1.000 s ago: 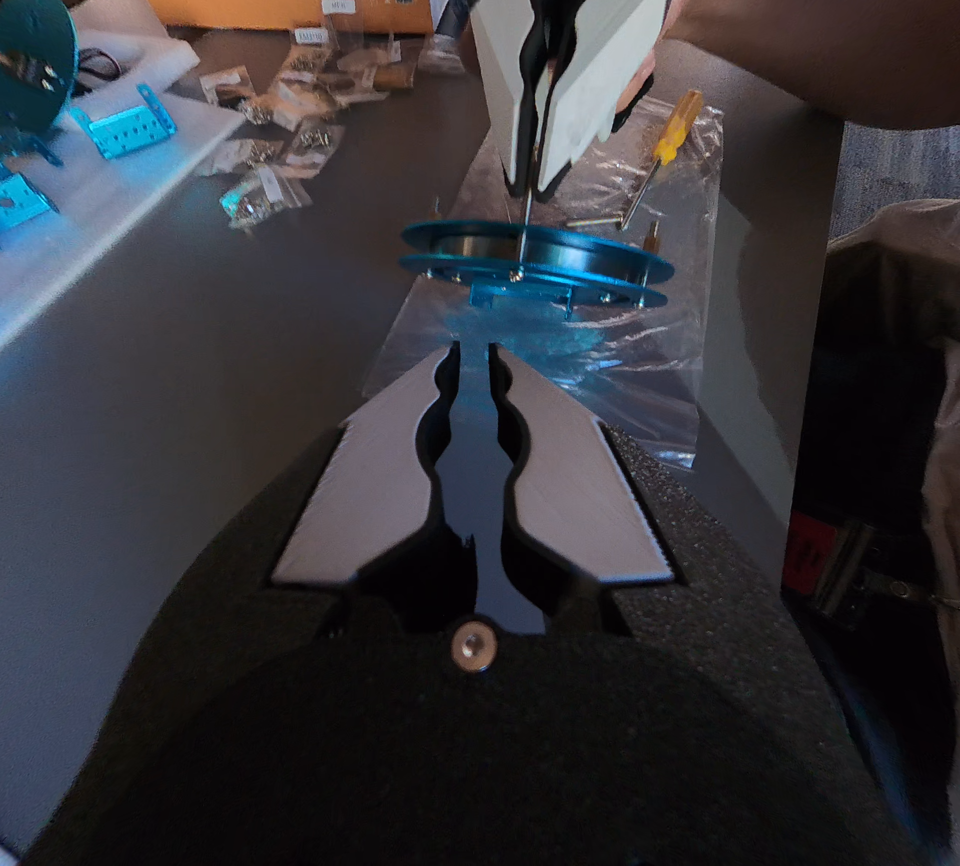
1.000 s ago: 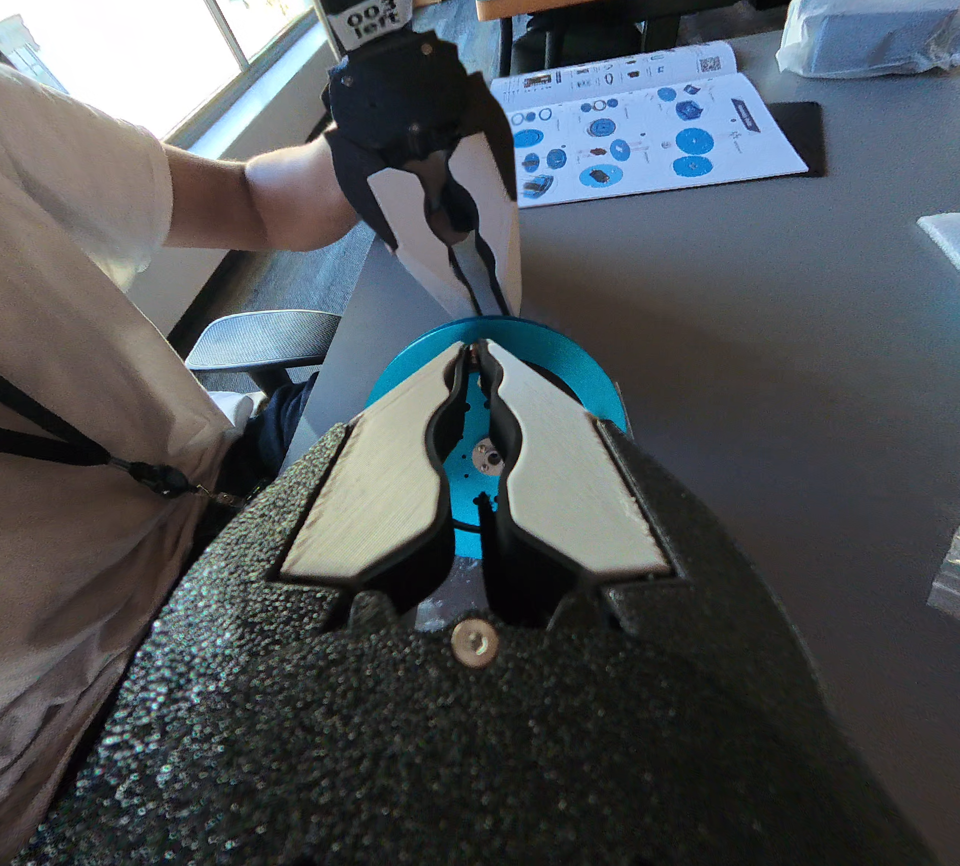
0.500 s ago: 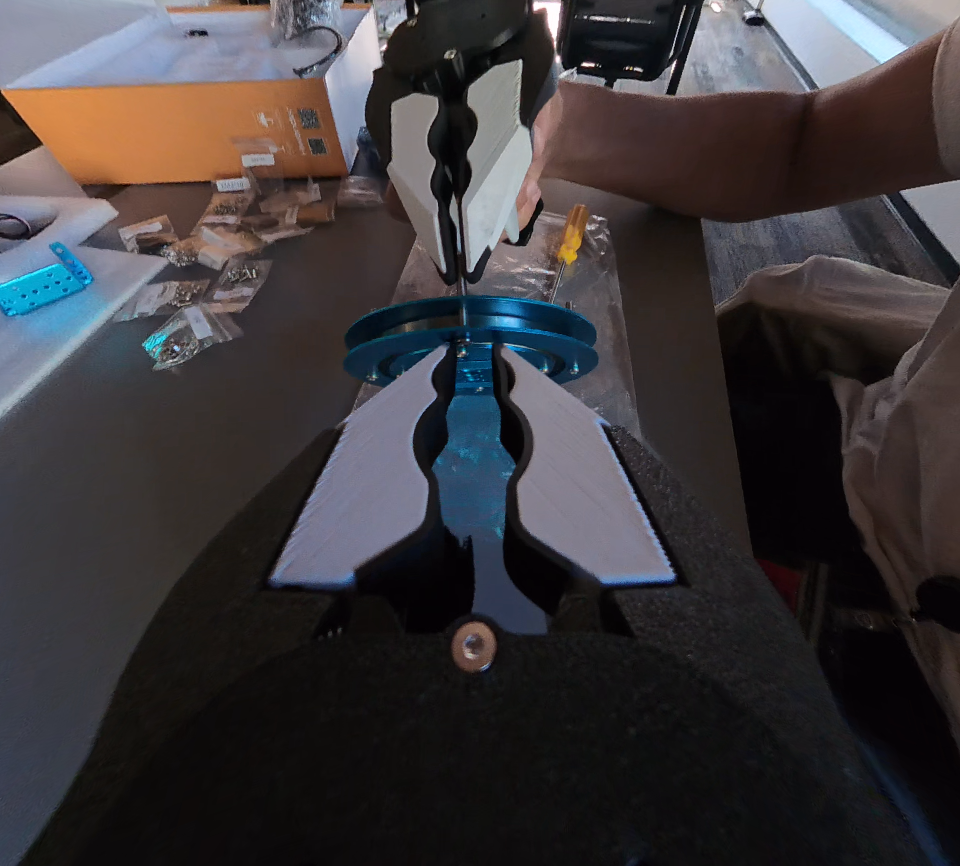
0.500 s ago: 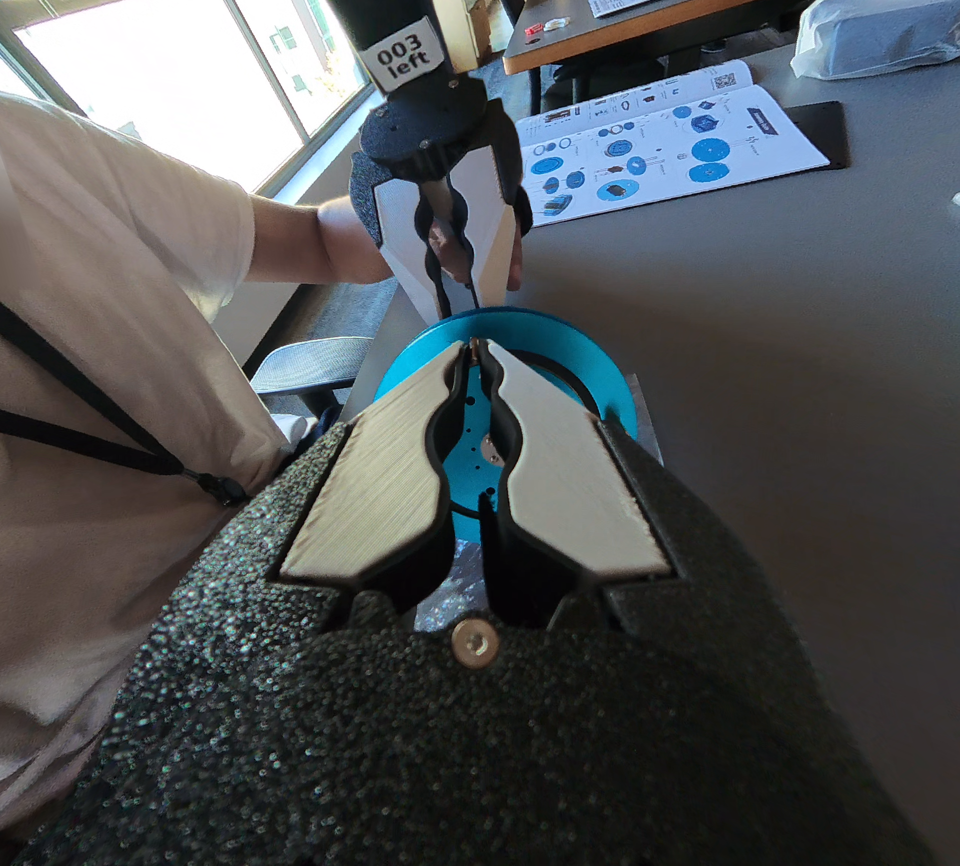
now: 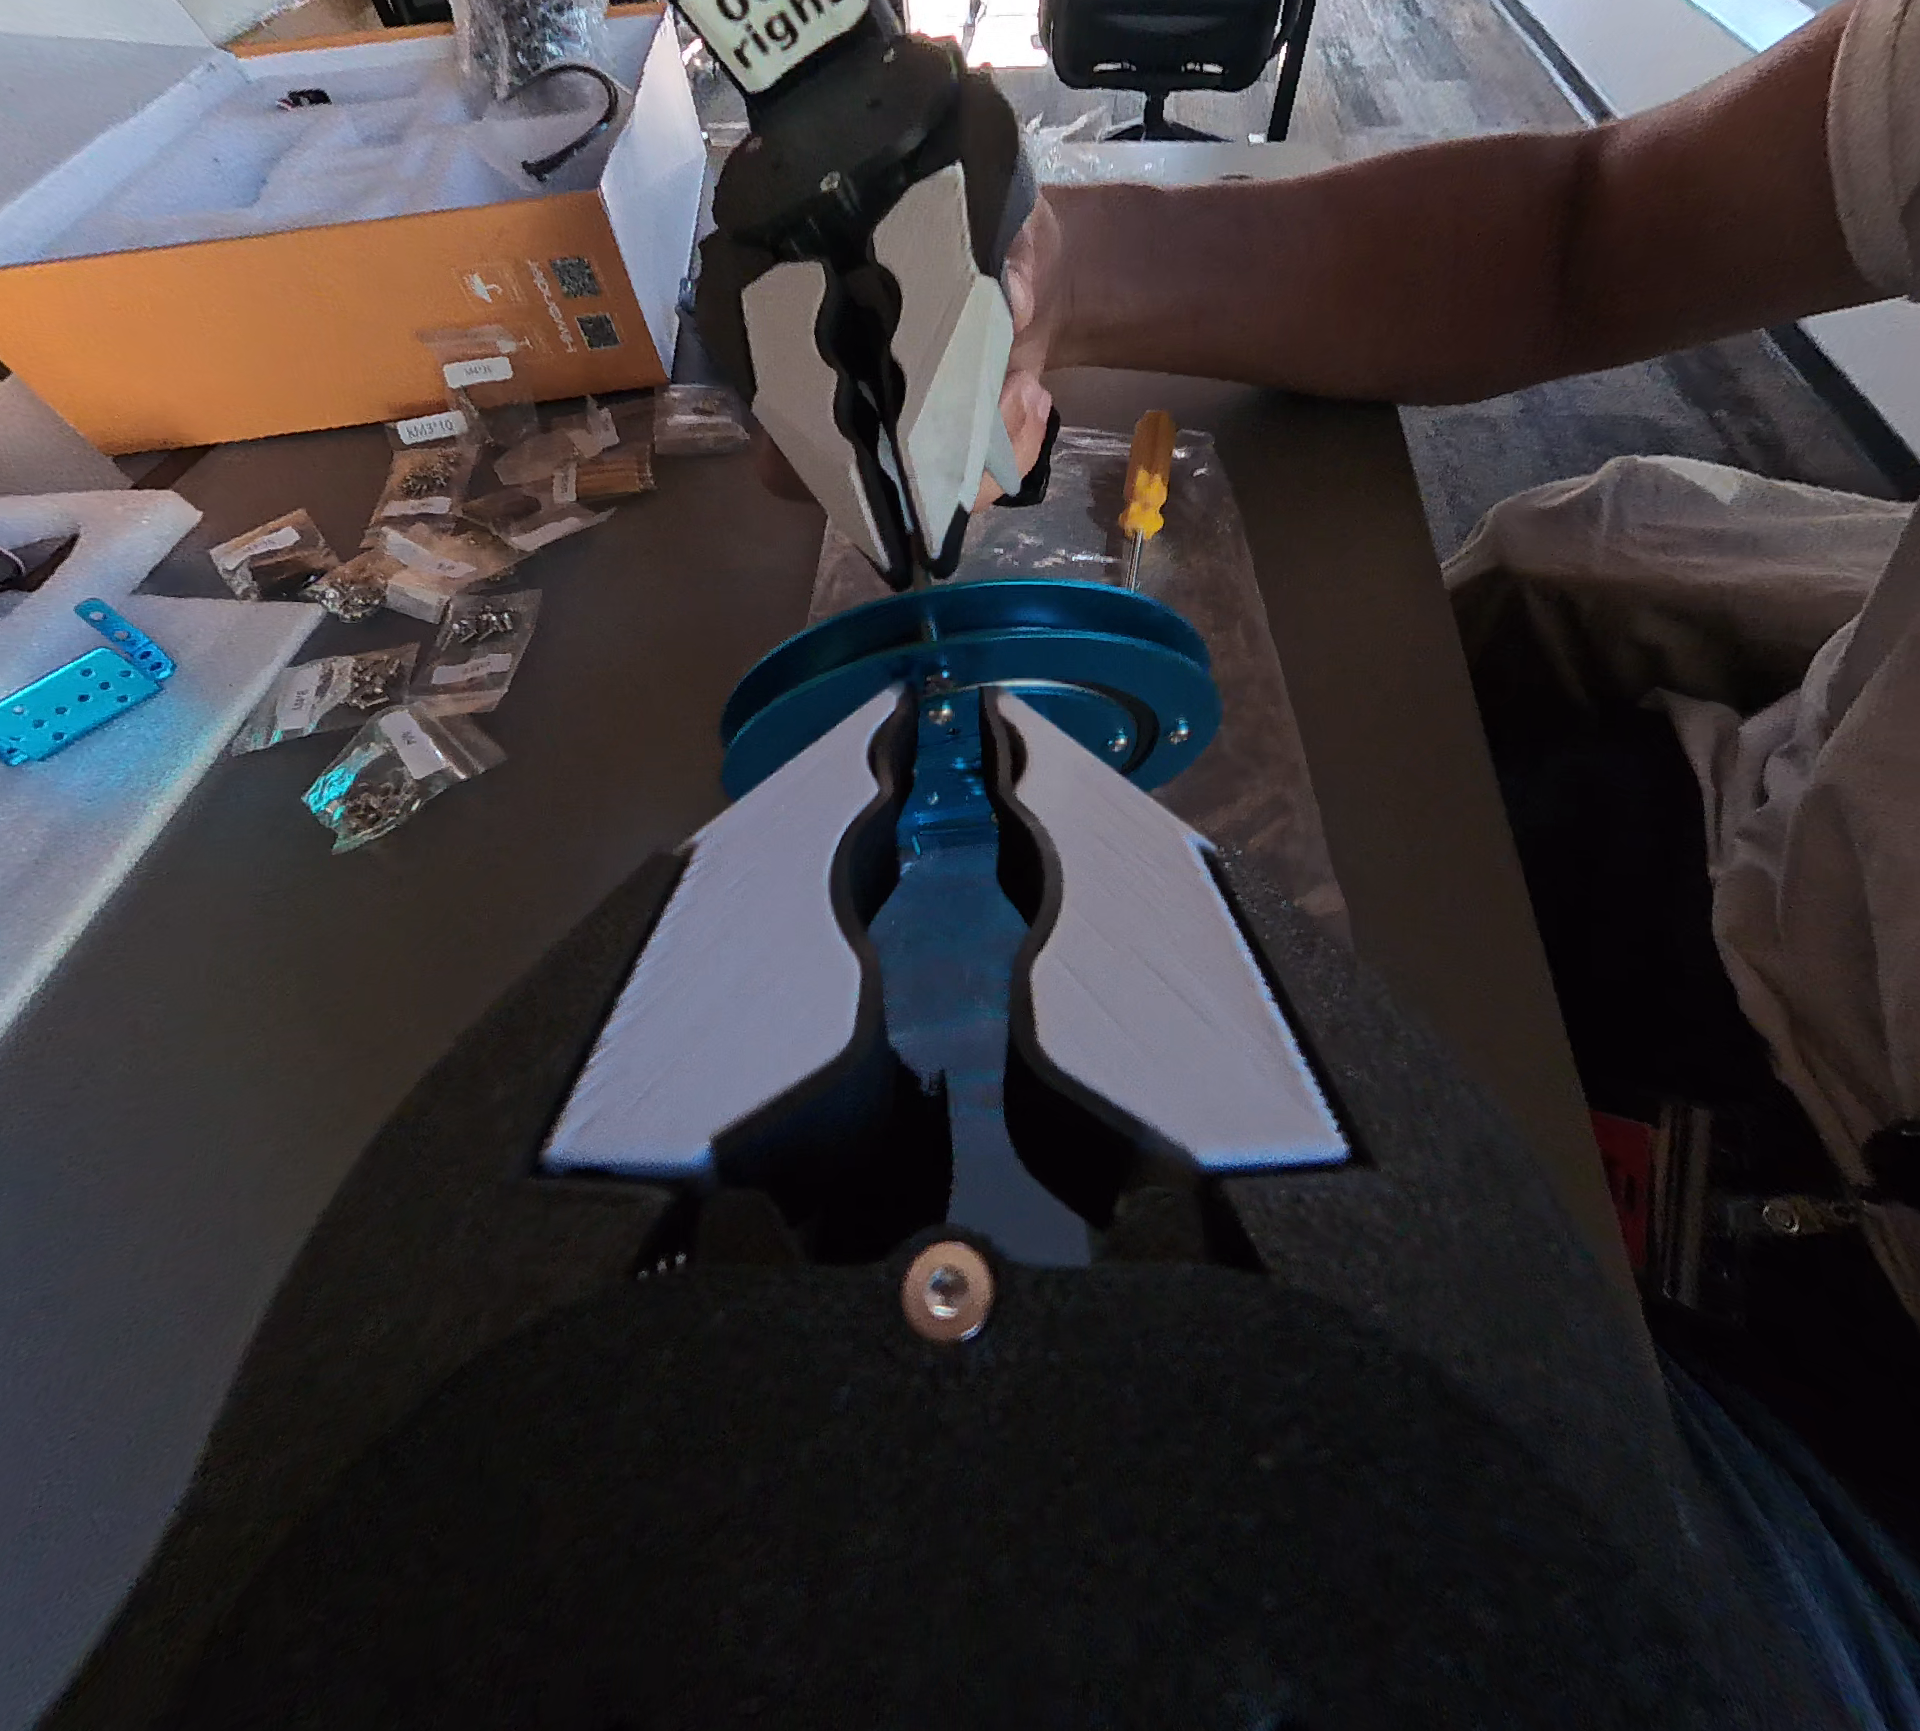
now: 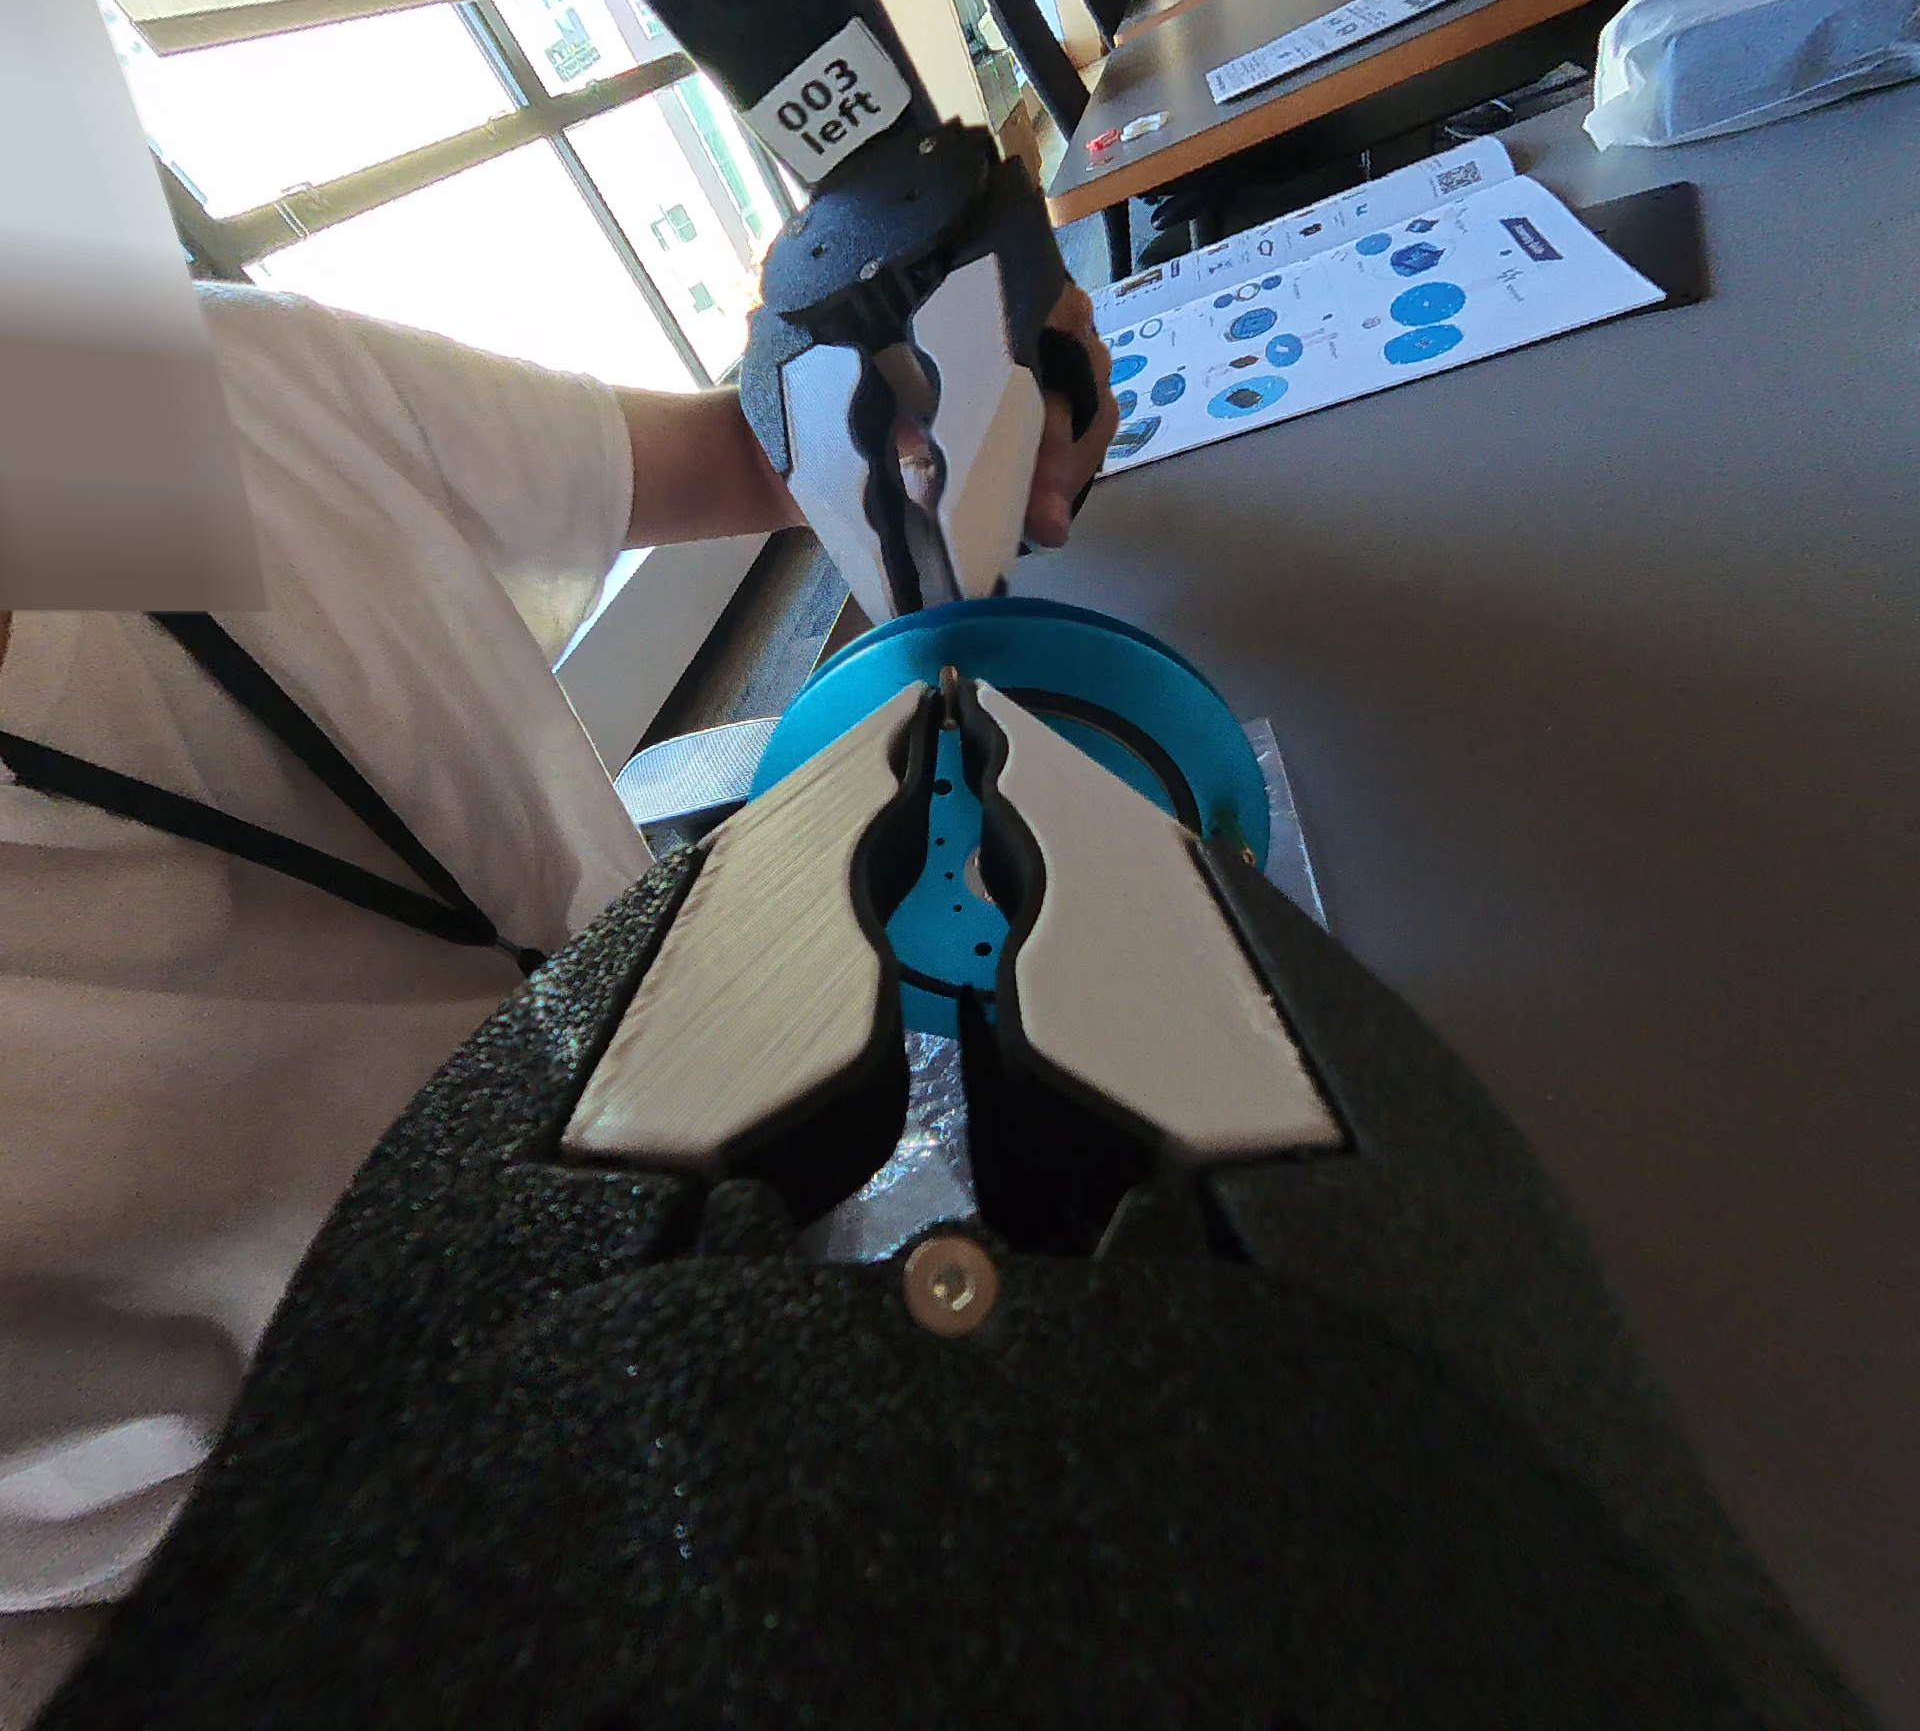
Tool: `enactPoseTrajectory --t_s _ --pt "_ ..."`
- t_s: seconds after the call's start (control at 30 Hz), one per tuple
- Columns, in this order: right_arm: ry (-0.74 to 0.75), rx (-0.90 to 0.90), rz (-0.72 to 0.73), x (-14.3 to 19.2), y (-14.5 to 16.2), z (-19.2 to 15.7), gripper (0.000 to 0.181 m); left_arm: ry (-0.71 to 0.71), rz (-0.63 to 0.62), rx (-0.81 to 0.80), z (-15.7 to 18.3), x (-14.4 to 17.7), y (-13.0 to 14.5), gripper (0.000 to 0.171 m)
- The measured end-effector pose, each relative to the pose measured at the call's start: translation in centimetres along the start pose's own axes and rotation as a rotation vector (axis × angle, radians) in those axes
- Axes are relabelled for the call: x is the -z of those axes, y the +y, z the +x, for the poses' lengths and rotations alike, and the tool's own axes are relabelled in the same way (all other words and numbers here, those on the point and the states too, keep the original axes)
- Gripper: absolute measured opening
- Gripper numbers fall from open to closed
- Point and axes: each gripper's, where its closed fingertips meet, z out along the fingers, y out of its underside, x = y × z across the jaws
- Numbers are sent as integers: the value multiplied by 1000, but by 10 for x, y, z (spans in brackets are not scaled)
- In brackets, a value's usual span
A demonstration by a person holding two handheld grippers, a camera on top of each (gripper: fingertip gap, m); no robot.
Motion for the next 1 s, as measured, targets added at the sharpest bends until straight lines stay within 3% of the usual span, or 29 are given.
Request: enactPoseTrajectory --t_s 0.67,1.0 --pt "10 -7 46 -10 -2 0 3 69 168 178 -4 4 -1 8" --pt "11 -9 47 -10 -2 1 3 59 175 143 -3 1 1 5"
